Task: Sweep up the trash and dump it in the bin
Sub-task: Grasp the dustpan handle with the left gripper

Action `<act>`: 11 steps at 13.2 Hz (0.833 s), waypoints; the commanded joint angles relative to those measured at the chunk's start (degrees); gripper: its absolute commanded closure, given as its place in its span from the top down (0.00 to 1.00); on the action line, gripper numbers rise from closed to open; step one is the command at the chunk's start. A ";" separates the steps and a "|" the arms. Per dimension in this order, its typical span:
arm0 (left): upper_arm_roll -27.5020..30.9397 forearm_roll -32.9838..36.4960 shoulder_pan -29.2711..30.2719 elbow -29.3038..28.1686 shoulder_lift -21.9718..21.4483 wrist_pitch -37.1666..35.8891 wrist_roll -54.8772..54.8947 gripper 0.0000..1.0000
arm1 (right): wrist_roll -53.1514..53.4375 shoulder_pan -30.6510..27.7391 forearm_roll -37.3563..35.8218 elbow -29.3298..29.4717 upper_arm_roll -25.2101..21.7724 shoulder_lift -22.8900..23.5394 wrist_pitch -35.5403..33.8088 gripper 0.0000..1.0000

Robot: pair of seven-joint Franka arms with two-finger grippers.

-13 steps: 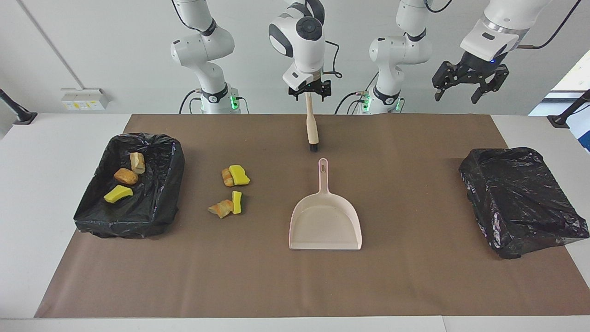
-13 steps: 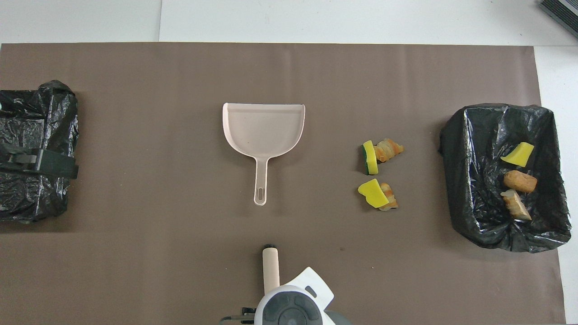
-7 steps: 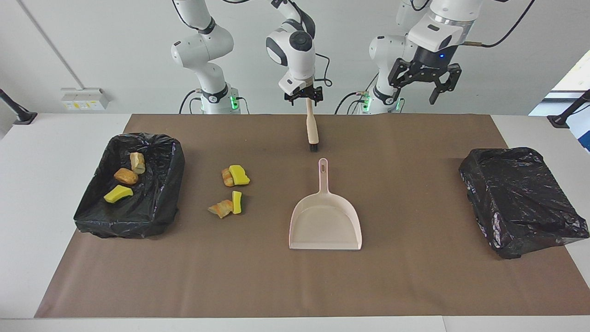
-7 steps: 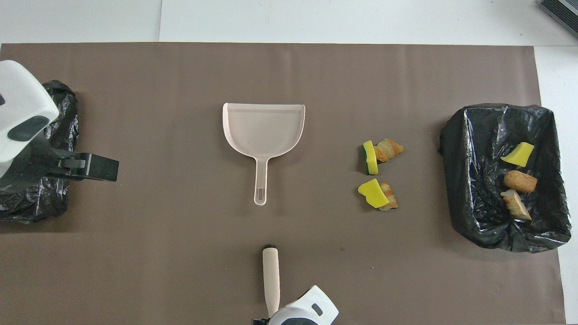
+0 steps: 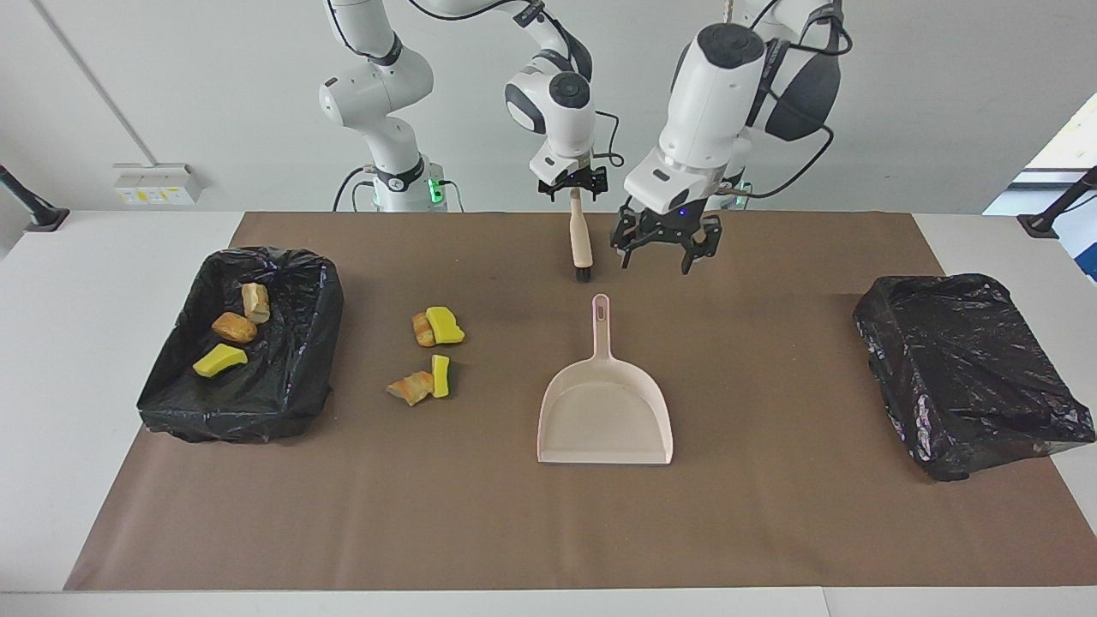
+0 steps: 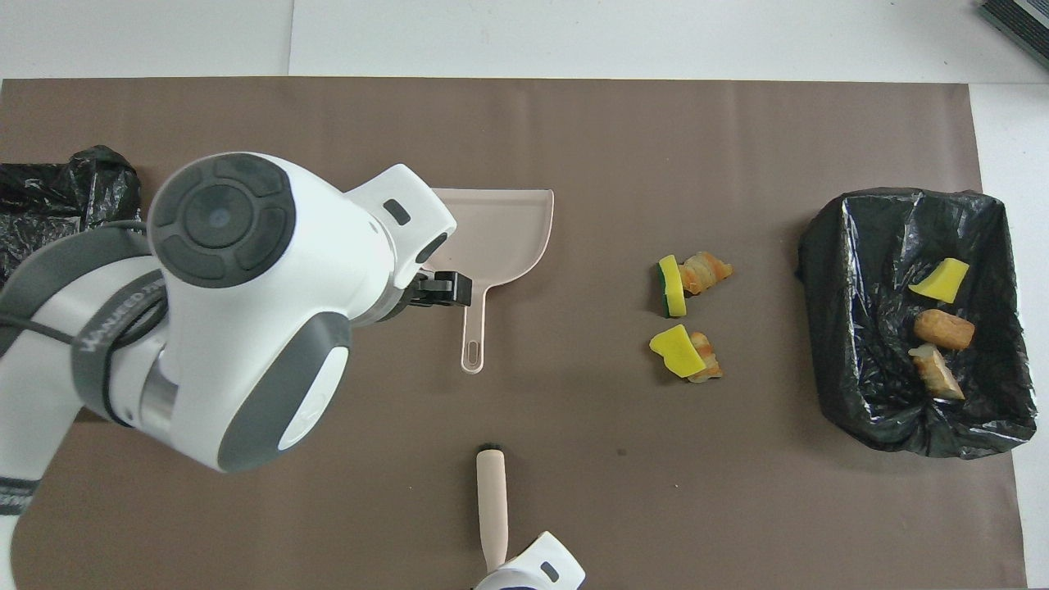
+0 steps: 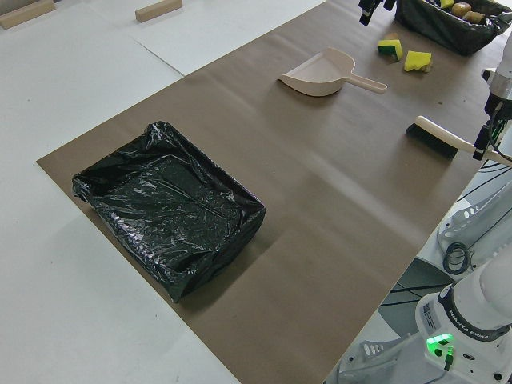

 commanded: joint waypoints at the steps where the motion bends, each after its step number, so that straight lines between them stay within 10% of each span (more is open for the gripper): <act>1: 0.96 1.70 -3.26 -2.03 5.23 7.08 -0.91 1.00 | 0.26 0.42 1.46 0.01 -0.25 -0.96 -0.77 1.00; 3: 0.96 1.88 -3.79 -5.36 6.47 12.09 -1.00 1.00 | -0.35 0.42 1.46 0.01 -0.25 -0.96 -0.77 0.80; 6: 0.96 2.05 -3.71 -7.14 7.71 14.84 -0.82 1.00 | -0.27 0.42 1.37 0.27 -0.34 -1.13 -0.77 0.00; 11: 0.96 3.01 -4.06 -7.05 11.83 17.38 -0.91 1.00 | 0.17 -0.46 1.29 0.89 -0.87 -2.36 -1.65 0.00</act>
